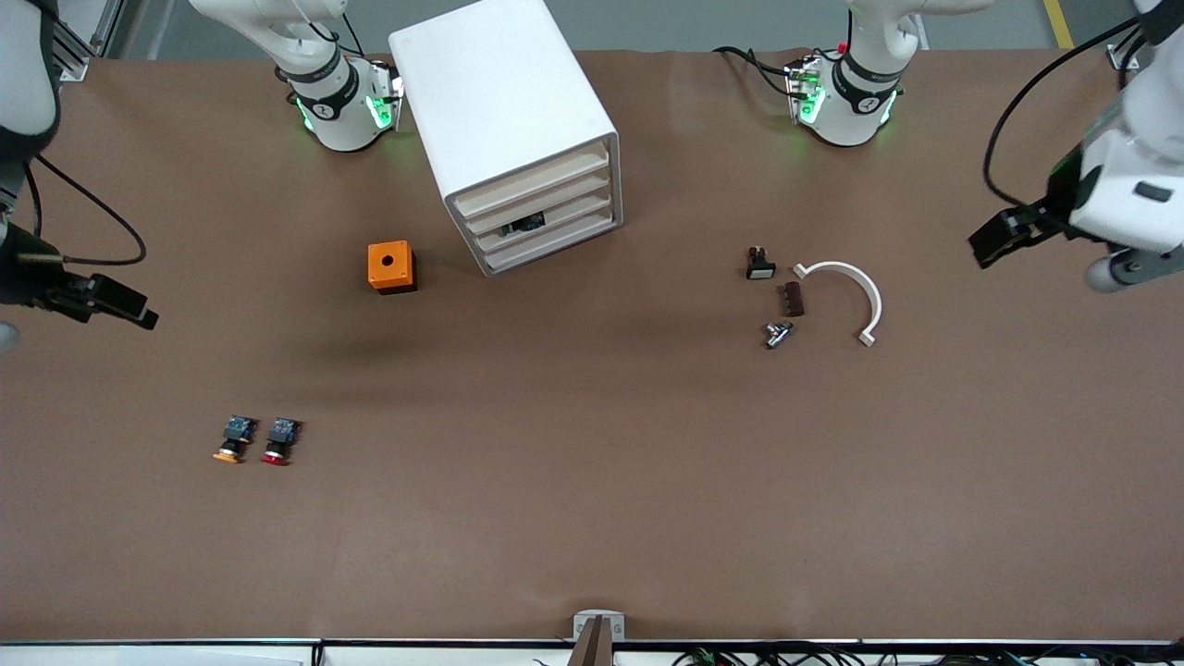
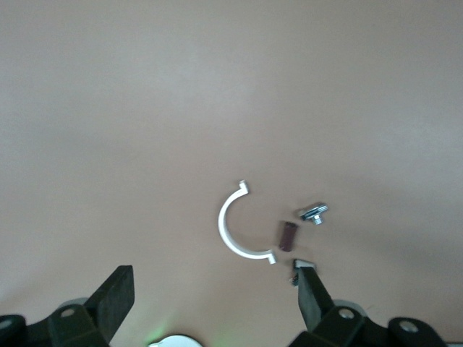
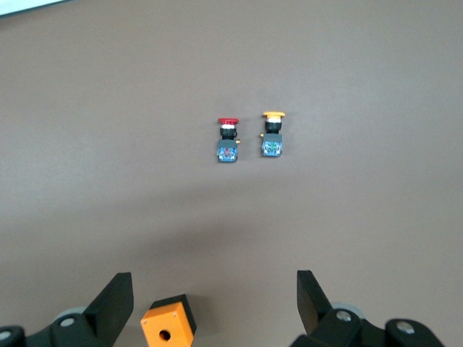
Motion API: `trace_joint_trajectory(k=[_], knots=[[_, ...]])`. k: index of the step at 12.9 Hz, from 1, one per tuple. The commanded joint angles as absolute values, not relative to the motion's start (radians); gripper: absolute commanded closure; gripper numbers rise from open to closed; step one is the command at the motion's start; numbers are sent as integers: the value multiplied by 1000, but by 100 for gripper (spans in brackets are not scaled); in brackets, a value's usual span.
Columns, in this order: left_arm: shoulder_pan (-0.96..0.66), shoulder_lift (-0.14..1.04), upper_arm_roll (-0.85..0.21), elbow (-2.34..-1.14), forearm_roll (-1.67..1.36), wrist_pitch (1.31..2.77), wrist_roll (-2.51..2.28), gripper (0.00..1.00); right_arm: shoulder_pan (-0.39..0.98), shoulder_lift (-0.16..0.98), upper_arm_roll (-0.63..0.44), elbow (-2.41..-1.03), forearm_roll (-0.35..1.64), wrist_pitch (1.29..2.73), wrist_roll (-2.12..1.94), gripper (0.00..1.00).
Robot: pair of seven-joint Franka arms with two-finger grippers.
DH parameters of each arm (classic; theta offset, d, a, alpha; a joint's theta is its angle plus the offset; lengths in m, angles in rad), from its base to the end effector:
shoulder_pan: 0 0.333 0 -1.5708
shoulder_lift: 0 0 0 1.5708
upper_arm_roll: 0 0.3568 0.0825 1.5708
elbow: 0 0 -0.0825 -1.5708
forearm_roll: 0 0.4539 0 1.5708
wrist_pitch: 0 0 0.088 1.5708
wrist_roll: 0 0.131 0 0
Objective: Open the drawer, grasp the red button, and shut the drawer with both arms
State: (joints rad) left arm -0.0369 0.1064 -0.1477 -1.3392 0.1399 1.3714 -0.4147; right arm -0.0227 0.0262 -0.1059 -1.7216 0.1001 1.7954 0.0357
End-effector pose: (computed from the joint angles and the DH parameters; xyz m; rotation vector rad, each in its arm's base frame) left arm 0.6314 -0.0911 0.6822 -2.9786 -0.3789 0.0507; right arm 0.6435 -0.0716 0.5627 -3.0346 0.2802 -0.0795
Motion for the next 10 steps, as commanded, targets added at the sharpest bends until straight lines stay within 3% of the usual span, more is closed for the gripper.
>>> trace_joint_trajectory(k=[1,4,7,10], knots=[[-3,45,-131,-1376,115,1359,-298,0,-34,-41,-94,-1746,95,1781,89,0],[-20,0,-6,-1425,15,1408,-183,0,-32,-35,-94,-1648,87,1675,112,0],[-58,-66,34,-1523,14,1480,-140,0,-31,-32,-92,-1612,51,1654,114,0],[-64,-77,26,-1539,14,1494,-140,0,-23,-32,-91,-1609,34,1628,132,0]])
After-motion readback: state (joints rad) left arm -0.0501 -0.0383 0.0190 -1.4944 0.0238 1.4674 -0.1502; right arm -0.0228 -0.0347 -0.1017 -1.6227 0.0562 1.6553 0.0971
